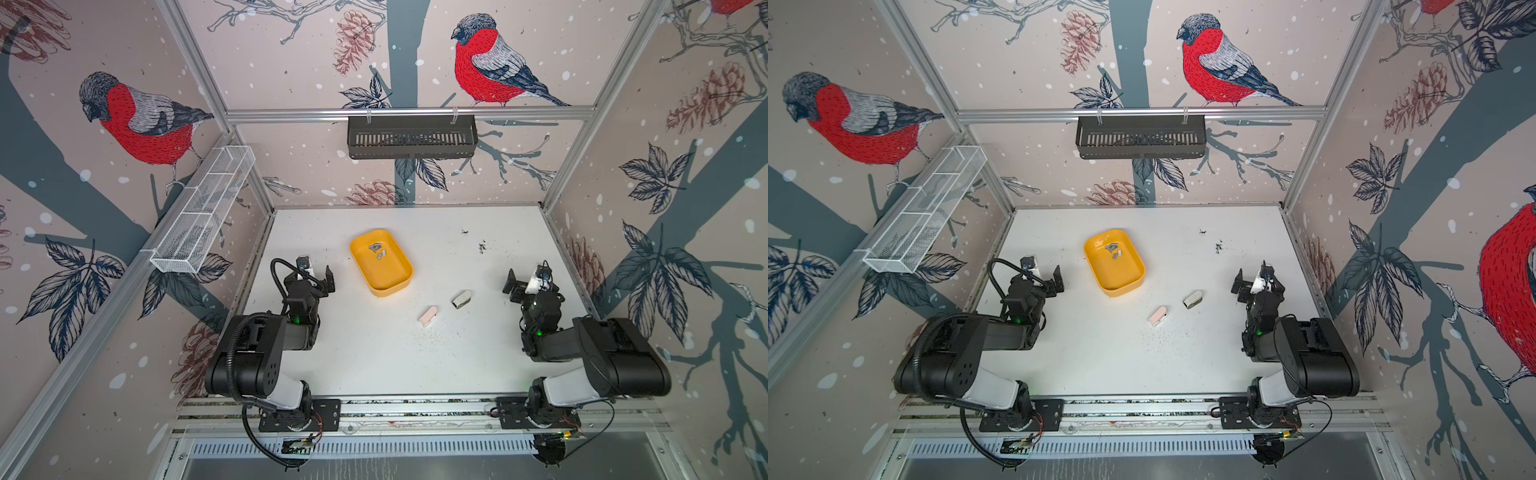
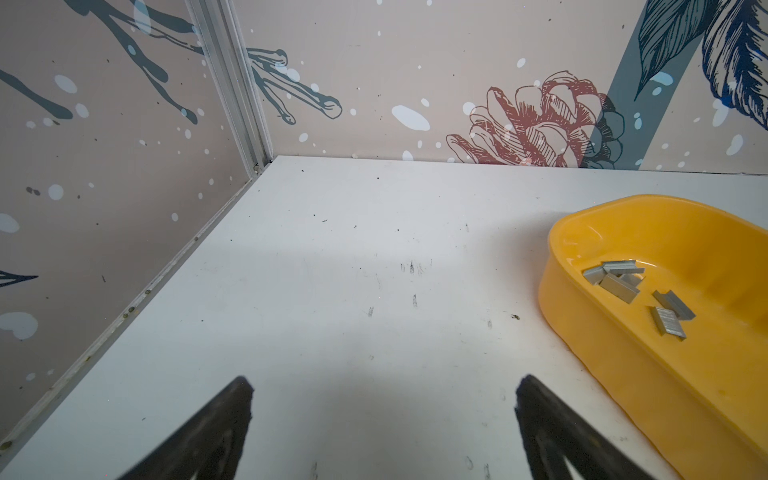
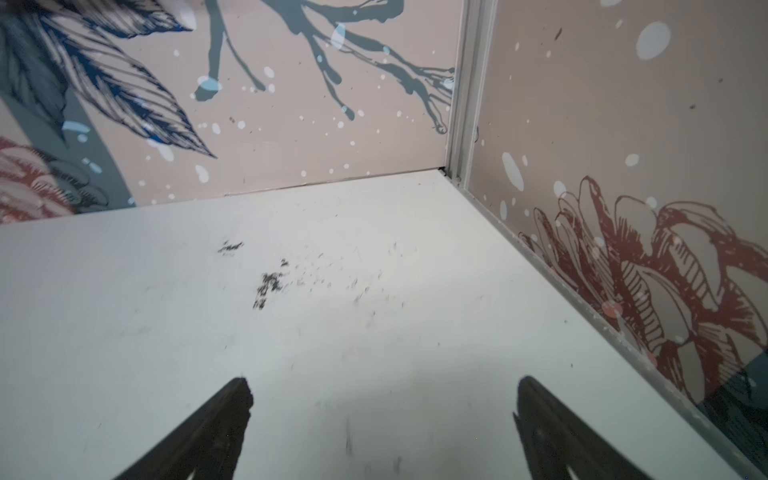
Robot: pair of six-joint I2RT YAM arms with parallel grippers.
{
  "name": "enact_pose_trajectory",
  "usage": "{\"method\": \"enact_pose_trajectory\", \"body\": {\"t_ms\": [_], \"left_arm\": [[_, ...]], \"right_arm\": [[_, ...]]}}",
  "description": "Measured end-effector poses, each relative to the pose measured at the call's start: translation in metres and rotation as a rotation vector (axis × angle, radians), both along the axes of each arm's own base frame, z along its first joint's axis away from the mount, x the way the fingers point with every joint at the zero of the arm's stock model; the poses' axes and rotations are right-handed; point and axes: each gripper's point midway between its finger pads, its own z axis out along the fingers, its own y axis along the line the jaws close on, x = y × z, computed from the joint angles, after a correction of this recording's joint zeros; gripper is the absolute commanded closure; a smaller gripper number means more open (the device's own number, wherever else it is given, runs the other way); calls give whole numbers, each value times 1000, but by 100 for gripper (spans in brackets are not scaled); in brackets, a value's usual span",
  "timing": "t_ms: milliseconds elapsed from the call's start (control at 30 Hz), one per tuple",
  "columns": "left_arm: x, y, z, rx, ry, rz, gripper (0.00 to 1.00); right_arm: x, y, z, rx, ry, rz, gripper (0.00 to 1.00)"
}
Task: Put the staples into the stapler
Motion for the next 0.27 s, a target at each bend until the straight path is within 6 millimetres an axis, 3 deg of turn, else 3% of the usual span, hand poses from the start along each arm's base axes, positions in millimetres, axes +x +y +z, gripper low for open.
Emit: {"method": "enact_pose_trajectory", "body": {"t_ms": [100, 267], "left_arm": [[0, 0, 0, 0, 0, 0, 2], [0, 0, 0, 0, 0, 0, 2]], "right_arm": [[4, 8, -1, -5, 9, 7, 0], [3, 0, -7, -11, 37, -36, 0]]}}
